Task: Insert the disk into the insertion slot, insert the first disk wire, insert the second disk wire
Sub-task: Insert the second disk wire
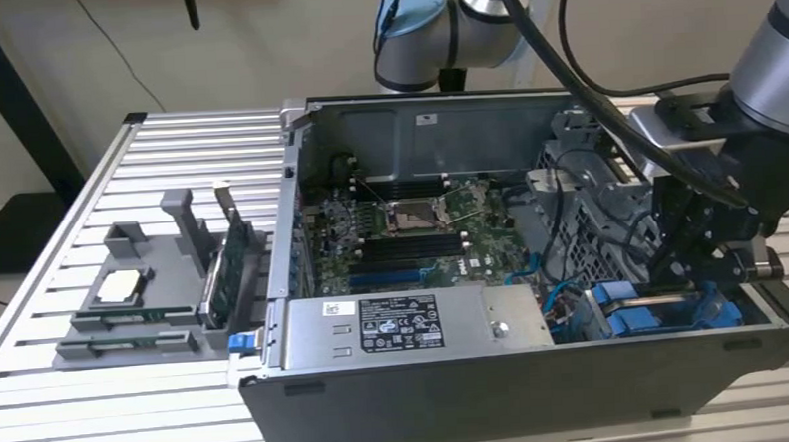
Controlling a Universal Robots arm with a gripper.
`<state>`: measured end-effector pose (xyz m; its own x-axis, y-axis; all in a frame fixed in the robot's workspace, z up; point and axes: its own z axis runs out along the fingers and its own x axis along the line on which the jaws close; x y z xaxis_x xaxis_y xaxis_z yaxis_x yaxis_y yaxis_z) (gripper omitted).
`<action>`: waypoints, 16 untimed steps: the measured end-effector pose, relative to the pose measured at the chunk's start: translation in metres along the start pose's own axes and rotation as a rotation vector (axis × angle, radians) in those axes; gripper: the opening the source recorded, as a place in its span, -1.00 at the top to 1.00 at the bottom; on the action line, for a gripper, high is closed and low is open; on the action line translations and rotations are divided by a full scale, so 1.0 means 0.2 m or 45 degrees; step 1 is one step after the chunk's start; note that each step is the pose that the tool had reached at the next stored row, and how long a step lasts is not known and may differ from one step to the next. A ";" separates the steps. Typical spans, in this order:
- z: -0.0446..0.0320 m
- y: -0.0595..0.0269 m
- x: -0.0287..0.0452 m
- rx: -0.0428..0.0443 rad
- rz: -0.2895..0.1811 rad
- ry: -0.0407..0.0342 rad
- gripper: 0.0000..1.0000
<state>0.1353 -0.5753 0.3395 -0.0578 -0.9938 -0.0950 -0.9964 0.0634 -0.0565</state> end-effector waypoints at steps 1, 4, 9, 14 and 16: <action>0.000 0.000 -0.001 0.000 0.000 -0.0002 0.69; 0.001 -0.005 -0.002 0.000 -0.002 -0.0008 0.69; -0.008 -0.013 -0.003 -0.001 -0.002 -0.0018 0.69; -0.071 -0.017 -0.010 -0.004 -0.002 -0.0008 0.69; -0.079 -0.017 -0.010 -0.005 -0.002 -0.0016 0.69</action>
<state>0.1379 -0.5749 0.3555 -0.0564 -0.9938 -0.0962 -0.9967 0.0617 -0.0530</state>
